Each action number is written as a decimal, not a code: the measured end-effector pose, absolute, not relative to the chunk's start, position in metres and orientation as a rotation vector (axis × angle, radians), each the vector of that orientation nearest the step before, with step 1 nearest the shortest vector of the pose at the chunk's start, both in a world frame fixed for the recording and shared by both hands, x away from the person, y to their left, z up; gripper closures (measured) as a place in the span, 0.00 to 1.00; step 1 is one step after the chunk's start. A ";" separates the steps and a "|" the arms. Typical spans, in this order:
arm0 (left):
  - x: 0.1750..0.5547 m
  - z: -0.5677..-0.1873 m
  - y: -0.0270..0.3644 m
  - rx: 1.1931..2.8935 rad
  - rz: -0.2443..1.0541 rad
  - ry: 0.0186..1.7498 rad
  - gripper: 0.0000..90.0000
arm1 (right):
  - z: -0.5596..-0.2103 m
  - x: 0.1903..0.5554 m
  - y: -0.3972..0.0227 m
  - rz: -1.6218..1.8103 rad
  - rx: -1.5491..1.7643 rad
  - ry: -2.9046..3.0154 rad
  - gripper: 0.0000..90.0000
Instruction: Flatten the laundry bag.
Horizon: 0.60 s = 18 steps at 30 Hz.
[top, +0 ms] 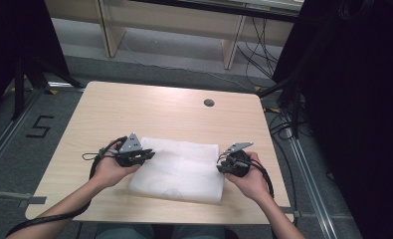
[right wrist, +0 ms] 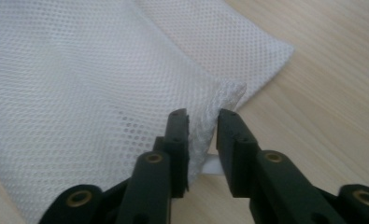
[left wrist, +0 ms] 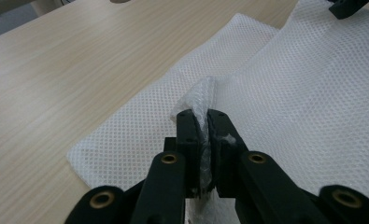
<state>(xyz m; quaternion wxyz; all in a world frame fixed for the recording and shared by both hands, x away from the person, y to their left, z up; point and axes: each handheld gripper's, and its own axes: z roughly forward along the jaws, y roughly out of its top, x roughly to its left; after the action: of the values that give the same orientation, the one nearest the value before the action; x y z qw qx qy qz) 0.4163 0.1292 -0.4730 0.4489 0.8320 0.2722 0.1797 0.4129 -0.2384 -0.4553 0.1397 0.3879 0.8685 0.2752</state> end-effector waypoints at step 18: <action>0.407 -0.448 0.128 2.057 0.489 0.669 0.65 | -0.464 0.468 -0.184 0.717 1.070 2.677 0.62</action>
<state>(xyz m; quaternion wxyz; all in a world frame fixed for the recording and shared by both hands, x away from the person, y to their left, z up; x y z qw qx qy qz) 0.4066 0.1281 -0.4475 0.4456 0.8304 0.2700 0.1975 0.4678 -0.1841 -0.4643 0.0852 0.3589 0.8978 0.2406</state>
